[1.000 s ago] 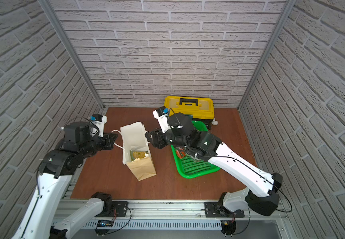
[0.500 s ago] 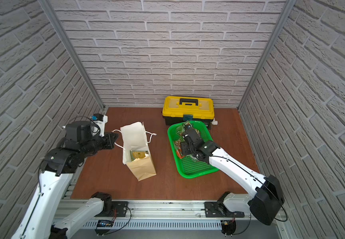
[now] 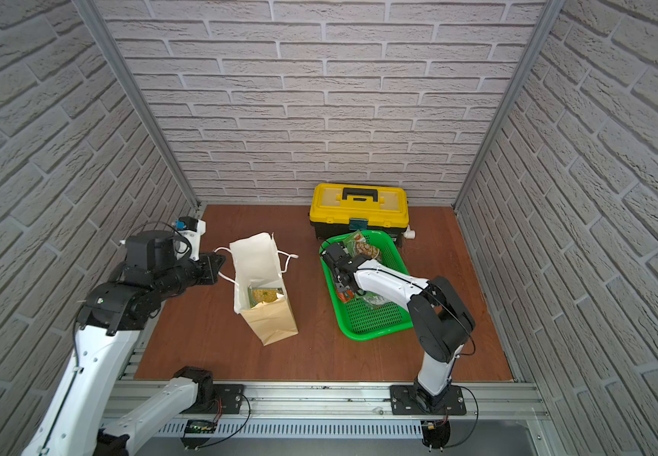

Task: Place the condiment packets inside the bag
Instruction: Pick up the condiment packet from the storage box.

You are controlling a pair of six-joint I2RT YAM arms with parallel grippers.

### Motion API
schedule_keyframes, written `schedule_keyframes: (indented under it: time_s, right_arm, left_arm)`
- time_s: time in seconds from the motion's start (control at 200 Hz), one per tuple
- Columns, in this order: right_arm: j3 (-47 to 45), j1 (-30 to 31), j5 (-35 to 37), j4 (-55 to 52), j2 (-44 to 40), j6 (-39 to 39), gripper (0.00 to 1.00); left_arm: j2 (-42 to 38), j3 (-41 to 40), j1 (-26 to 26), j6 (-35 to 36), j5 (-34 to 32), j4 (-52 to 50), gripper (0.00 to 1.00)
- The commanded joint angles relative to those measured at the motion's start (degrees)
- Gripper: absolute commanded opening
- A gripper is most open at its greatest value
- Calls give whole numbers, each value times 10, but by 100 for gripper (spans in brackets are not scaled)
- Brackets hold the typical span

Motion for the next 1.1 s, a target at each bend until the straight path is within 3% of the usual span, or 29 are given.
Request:
schedule_keyframes:
  time_s: [0.0, 0.585, 0.78, 0.86, 1.015, 1.045, 1.095]
  right_arm:
    - [22, -6, 39, -13, 12, -4, 57]
    - [22, -32, 65, -31, 6, -5, 41]
    - [24, -37, 94, -49, 6, -2, 32]
    - [23, -40, 121, -62, 1, -1, 32]
    - [2, -64, 112, -55, -26, -5, 44]
    - [-3, -68, 104, -50, -31, -6, 42]
    - [-9, -73, 92, -45, -39, -10, 28]
  left_arm:
    - [-4, -2, 5, 11, 3, 13, 6]
    - [-4, -12, 8, 13, 8, 18, 6]
    - [-6, -12, 8, 12, 9, 17, 6]
    - [-6, -11, 8, 12, 9, 16, 7]
    - [-6, -8, 8, 11, 11, 16, 6]
    - [-6, -8, 8, 11, 12, 16, 7]
    - [-6, -8, 8, 11, 12, 16, 6]
